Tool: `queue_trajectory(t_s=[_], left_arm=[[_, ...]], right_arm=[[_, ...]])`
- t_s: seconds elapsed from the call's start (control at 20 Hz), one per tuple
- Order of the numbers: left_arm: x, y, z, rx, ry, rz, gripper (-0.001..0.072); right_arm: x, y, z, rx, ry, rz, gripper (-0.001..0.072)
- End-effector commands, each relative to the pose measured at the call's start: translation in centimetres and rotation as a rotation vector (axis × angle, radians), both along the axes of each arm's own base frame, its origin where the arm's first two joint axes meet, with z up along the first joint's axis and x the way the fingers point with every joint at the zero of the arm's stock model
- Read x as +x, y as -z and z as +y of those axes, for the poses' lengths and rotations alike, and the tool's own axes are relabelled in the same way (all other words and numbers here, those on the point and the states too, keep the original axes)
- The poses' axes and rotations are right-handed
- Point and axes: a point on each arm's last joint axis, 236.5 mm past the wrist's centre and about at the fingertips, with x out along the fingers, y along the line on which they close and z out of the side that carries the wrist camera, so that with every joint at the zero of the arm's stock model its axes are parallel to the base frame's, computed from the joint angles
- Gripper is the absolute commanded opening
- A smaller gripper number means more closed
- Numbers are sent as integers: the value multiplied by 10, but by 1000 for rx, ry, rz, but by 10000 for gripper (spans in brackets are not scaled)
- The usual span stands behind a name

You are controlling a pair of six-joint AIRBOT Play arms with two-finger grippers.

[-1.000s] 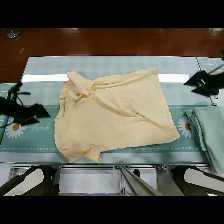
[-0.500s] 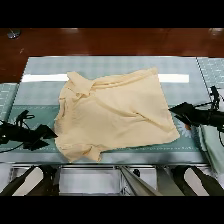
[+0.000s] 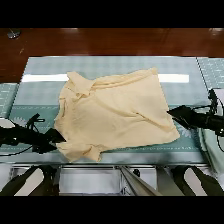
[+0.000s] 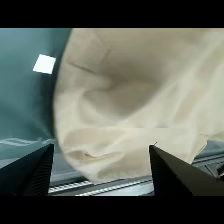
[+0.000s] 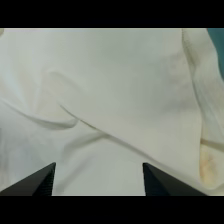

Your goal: Fold the shirts.

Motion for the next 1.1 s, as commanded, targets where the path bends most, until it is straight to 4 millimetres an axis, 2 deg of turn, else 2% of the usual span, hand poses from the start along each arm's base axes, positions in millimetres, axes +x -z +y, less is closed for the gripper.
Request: queue_trajectory(t_s=[0.0, 0.1, 0.15, 0.2, 0.25, 0.35, 0.4, 0.45, 0.5, 0.55, 0.6, 0.7, 0.9, 1.05], left_arm=[[-2, 6, -12, 17, 61, -10, 700], [-5, 7, -19, 21, 104, -13, 697], [-4, 8, -21, 30, 106, -15, 664], [-3, 10, -22, 39, 111, -25, 388], [-1, 12, -22, 45, 116, -37, 32], [3, 10, -21, 41, 136, -65, 21], [5, 9, -21, 41, 150, -79, 21], [8, 8, -20, 44, 148, -88, 21], [11, 8, -20, 46, 143, -97, 21], [15, 8, -21, 44, 131, -110, 21], [19, 7, -23, 38, 118, -121, 21], [27, 4, -30, 10, 87, -147, 21], [36, -4, -42, -47, 68, -185, 21], [36, -4, -42, -48, 67, -185, 21]], right_arm=[[0, -1, 2, 12, 2, 0, 620], [2, -2, 1, 14, 12, -6, 620], [4, -2, -1, 10, 26, -9, 620], [7, -2, -6, 3, 43, -13, 620], [8, -2, -14, -6, 70, -12, 620], [3, 3, -47, -64, 145, 34, 620], [-7, 10, -64, -105, 179, 86, 620], [-24, 22, -79, -145, 206, 167, 620], [-46, 34, -86, -181, 198, 265, 620], [-69, 46, -88, -207, 189, 370, 620], [-83, 56, -83, -215, 171, 431, 620], [-94, 67, -70, -212, 121, 466, 620], [-100, 81, -59, -224, 24, 515, 620], [-86, 85, -55, -220, -26, 495, 620]])
